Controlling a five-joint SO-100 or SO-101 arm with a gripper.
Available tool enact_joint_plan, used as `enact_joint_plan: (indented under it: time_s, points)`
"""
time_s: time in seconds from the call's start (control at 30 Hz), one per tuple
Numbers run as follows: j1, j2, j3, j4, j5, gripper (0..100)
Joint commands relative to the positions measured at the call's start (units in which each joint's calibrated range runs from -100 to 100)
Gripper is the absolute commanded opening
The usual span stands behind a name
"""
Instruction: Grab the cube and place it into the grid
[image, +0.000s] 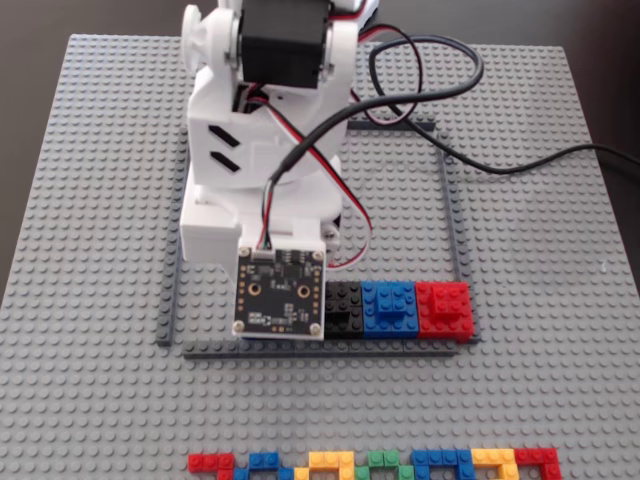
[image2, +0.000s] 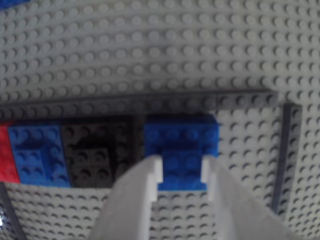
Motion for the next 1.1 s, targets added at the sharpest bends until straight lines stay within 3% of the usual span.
enact_joint_plan:
  time_s: [0.0, 1.07]
  points:
    - [-1.27, -1.07, -3.97, 0.85, -0.39, 5]
    - [-1.56, -2.01, -2.98, -1.1, -2.1, 5]
